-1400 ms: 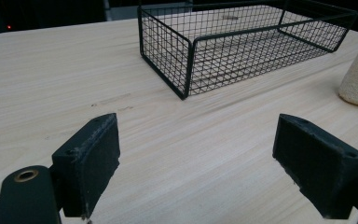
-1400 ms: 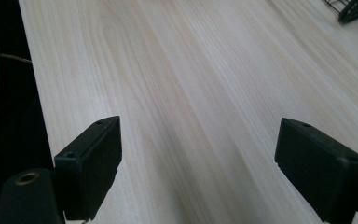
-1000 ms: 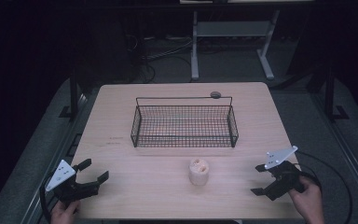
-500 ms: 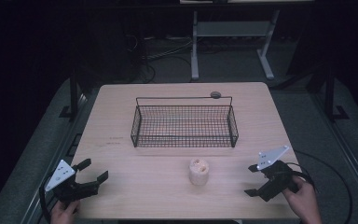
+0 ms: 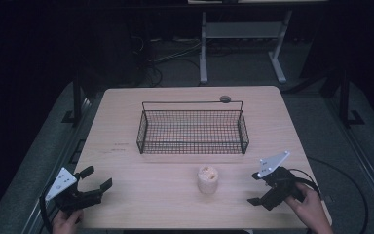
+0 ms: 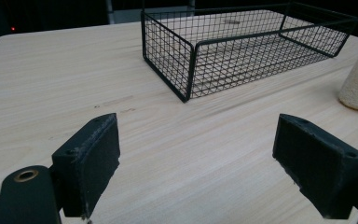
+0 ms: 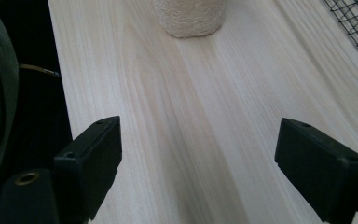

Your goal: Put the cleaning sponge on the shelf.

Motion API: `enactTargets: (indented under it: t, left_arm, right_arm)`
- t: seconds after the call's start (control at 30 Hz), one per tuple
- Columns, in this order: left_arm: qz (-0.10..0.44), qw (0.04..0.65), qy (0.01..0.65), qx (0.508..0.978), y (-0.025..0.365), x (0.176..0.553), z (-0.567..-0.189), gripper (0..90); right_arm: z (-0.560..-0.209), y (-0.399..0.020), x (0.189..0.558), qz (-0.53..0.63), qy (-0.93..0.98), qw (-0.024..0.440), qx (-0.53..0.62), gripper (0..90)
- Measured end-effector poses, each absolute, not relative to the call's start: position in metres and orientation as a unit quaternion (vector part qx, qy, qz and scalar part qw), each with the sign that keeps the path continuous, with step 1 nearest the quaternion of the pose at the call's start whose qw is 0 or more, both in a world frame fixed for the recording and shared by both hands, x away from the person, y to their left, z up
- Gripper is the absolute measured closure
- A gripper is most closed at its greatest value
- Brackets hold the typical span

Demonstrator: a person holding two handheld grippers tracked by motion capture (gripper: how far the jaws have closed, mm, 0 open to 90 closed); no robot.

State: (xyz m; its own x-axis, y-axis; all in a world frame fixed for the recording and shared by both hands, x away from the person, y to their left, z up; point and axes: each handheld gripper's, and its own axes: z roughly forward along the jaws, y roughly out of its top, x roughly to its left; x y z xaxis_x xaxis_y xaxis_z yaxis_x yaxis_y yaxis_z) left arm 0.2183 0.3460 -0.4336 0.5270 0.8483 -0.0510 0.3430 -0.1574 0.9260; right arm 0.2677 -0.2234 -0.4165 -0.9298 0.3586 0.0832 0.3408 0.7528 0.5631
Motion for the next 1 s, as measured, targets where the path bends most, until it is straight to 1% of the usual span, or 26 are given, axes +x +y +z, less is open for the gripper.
enactTargets:
  t: [0.27,0.53,1.0]
  left_arm:
    - [0.254,0.497,0.416,0.718,0.346,0.218,-0.434,13.9]
    - [0.255,0.498,0.415,0.718,0.347,0.218,-0.433,14.0]
    - [0.255,0.500,0.414,0.716,0.349,0.218,-0.432,14.0]
  right_arm:
    - [-0.411,-0.210,0.266,0.296,0.942,0.018,0.159,14.4]
    - [-0.405,-0.197,0.269,0.281,0.948,0.012,0.147,14.4]
    - [-0.391,-0.165,0.283,0.254,0.961,0.017,0.109,15.2]
